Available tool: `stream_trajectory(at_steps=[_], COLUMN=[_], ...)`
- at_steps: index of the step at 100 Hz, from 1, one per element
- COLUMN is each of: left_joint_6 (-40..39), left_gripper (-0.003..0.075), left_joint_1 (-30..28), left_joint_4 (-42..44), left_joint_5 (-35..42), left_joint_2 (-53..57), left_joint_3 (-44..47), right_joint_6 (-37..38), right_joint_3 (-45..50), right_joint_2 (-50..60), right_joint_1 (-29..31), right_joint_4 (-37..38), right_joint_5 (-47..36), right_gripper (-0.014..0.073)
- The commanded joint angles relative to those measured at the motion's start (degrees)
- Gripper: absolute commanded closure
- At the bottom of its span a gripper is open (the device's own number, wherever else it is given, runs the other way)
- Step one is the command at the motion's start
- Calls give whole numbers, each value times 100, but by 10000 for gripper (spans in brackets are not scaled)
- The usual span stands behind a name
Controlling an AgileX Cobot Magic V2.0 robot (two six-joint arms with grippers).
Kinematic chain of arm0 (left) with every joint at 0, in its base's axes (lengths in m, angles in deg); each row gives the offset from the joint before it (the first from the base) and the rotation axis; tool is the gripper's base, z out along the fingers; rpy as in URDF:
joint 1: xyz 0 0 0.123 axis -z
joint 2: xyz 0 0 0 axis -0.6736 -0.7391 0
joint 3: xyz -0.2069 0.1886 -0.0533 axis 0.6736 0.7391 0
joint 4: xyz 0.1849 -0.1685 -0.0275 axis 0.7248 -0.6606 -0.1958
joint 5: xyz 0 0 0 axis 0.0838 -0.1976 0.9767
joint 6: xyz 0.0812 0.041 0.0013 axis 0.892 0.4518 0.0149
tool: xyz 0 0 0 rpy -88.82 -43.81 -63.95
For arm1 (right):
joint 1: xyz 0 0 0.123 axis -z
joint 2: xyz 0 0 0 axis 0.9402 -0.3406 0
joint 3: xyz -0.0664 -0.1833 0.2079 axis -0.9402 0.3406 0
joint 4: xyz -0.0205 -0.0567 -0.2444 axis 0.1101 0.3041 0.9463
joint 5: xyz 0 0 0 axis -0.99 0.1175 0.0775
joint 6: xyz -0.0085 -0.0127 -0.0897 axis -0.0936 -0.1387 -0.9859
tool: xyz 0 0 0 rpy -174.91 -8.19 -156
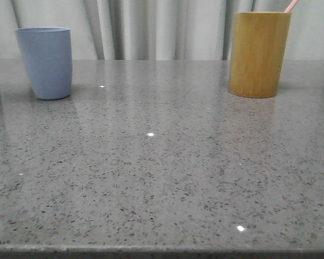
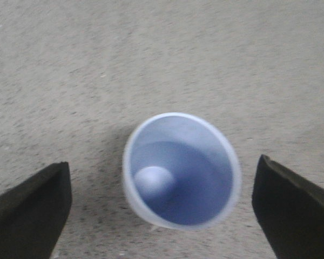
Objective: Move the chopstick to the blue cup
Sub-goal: 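Lower the left gripper over the light blue cup and grasp its rim, then lift the blue cup with the left gripper and carry it toward the table center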
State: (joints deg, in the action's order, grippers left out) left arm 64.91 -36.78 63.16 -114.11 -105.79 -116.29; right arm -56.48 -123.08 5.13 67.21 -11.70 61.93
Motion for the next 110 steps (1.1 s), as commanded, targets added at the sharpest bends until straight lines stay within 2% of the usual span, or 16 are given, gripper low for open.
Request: stream_trajectory(at_steps=[1,36,51,66,81,110], left_joint_6=[-294,-294,-294,-294,-232,-180], left_gripper=[97,173,251,428,743,739], left_joint_1=[-34,-34,-22,-22,-11,365], left_joint_4=[226,237,149,-60,-479,-545], left_joint_5=[230,204,204,204,155,-554], left_joint_2=[11,-614,-801,-858,-858,-878], left_joint_3=[-242,-250,-264,-264,-359,-1216], right_joint_6=[-28,-28,-28,-28,-28,-28], right_joint_3=[-188,-188,-188,-188,-188,-188], right_joint_2=[-58,-58,-58,-58,-58,-58], right_joint_1=[13,13,13,13,13,13], right_joint_4=[17,17,17,17,17,17], right_joint_5=[-354,-359,-359,-359,-336,-311], right_gripper=[14,14,14,14,14,14])
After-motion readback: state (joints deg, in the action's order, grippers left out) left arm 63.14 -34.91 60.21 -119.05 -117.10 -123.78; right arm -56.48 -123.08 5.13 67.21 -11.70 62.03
